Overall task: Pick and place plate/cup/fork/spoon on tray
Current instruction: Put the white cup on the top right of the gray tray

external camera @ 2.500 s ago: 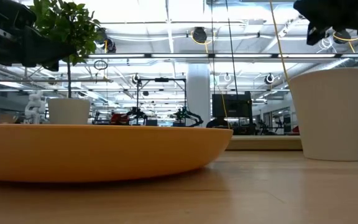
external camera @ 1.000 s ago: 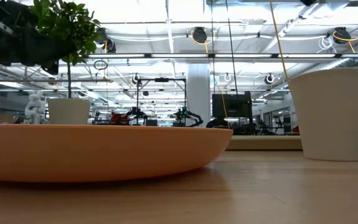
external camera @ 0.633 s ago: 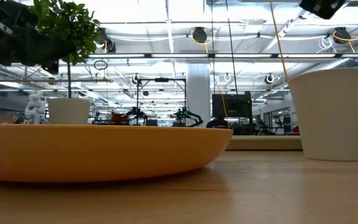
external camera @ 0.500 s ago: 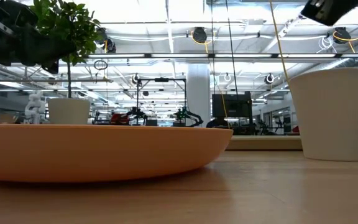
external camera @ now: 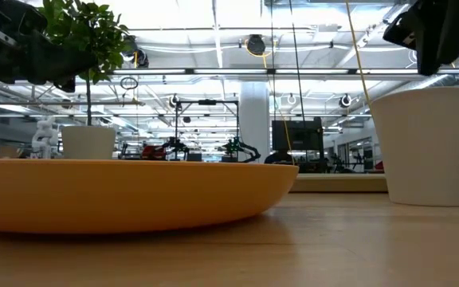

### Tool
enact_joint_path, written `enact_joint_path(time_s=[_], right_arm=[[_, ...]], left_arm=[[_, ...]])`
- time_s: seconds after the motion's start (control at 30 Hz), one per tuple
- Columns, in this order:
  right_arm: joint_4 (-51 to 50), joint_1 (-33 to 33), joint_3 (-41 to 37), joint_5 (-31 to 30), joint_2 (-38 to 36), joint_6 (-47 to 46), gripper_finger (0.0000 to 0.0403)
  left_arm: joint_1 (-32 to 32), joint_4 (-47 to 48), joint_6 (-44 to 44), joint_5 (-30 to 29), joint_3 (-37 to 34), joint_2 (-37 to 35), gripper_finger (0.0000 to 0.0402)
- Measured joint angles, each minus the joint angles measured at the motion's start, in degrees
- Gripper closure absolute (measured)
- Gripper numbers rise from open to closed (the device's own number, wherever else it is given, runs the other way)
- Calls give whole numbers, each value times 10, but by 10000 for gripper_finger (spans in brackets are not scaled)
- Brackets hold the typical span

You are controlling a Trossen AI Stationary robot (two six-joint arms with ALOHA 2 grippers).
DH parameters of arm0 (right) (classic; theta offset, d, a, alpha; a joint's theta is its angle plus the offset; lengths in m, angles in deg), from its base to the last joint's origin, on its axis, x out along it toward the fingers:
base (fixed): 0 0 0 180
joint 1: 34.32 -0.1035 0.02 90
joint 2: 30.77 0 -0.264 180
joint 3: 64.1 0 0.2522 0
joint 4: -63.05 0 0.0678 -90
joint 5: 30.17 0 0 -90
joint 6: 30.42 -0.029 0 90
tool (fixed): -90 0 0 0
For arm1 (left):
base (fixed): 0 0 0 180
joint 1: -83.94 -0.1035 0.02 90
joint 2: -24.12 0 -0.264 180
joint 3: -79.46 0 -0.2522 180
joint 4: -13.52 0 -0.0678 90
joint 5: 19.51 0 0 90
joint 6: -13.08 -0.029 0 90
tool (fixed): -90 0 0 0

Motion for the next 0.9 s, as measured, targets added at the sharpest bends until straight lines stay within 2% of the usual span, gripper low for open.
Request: enact_joint_path(time_s=[0.13, 0.3, 0.47, 0.77, 0.9], right_arm=[[-1, 0, 0, 2, 10, 6, 277], [-5, 0, 0, 16, 23, 24, 279], [-4, 3, 0, 16, 25, 45, 298], [3, 5, -9, 17, 25, 45, 356], [5, 5, -23, 17, 25, 34, 355]], left_arm=[[0, 0, 0, 0, 0, 0, 369], [0, 0, 0, 0, 0, 0, 369], [0, 0, 3, 0, 0, 0, 369], [0, 0, 1, 0, 0, 0, 369], [0, 0, 2, 0, 0, 0, 369]])
